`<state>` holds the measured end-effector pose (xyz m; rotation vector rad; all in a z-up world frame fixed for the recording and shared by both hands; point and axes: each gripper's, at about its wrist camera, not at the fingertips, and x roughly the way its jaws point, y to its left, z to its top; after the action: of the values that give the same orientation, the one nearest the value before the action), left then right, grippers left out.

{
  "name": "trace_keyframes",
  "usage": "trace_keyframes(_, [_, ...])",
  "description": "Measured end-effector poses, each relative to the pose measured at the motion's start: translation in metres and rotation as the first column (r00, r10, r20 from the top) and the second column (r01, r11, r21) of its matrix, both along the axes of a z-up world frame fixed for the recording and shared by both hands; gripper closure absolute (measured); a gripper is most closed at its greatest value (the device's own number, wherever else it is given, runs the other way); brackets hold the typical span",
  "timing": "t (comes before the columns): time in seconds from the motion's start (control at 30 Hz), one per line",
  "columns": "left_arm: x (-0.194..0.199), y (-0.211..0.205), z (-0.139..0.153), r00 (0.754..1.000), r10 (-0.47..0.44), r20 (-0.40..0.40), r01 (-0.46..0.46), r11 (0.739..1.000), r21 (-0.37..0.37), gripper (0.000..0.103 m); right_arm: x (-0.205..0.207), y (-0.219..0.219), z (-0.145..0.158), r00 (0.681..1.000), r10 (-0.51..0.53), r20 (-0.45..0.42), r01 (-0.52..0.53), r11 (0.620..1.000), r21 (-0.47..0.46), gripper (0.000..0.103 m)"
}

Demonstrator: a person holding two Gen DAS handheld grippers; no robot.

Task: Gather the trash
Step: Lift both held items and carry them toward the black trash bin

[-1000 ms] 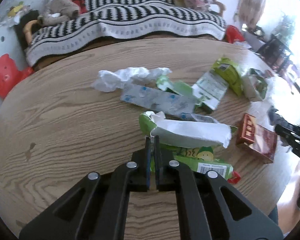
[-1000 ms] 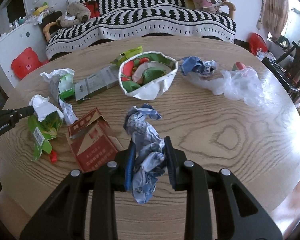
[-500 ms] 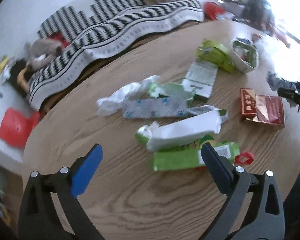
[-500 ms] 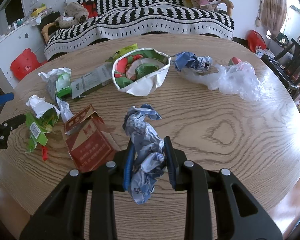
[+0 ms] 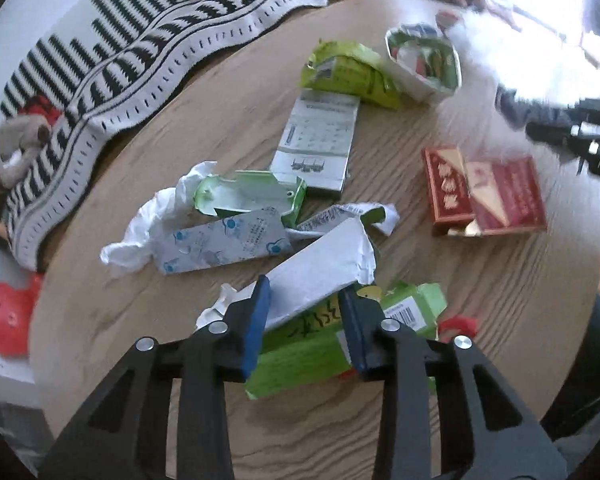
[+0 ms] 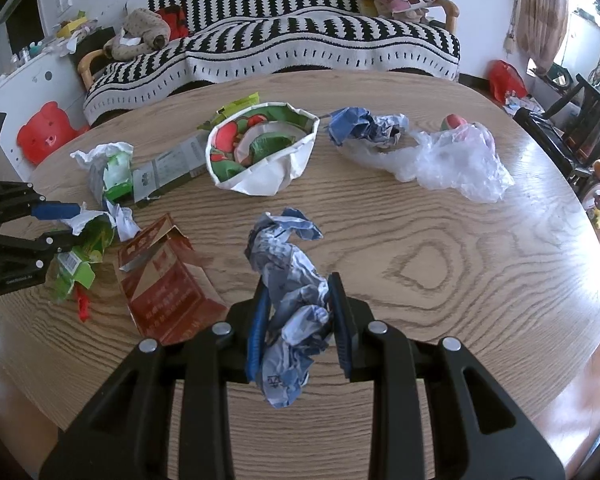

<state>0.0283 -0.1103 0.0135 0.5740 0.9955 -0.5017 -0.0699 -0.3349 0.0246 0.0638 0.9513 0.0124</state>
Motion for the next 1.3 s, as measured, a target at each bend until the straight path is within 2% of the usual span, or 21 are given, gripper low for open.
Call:
trace_keyframes(0.27, [-0.004,0.022,0.024,0.990,0.128,0.052,-0.124,0.990,-0.073,0.086,0.001,0.001,-0.003,1.000,-0.014,-0.009,0.014,1.000,-0.003,0.075])
trace_keyframes(0.83, [-0.020,0.053,0.031,0.968,0.249,0.041,-0.241,0.961,-0.137,0.090,-0.003,0.003,0.000,1.000,0.001,0.000,-0.001,1.000,-0.003,0.076])
trace_keyframes(1.03, [-0.027,0.062,0.046,0.959,0.283,0.027,-0.271,0.939,-0.212,0.099,-0.007,-0.007,0.019,0.999,-0.017,0.049,0.018,1.000,-0.006,0.076])
trace_keyframes(1.3, [-0.036,0.044,0.080,0.956,0.275,0.106,-0.239,0.934,-0.267,0.100,-0.026,-0.045,0.048,0.989,-0.096,0.111,0.097,0.995,0.000,0.076])
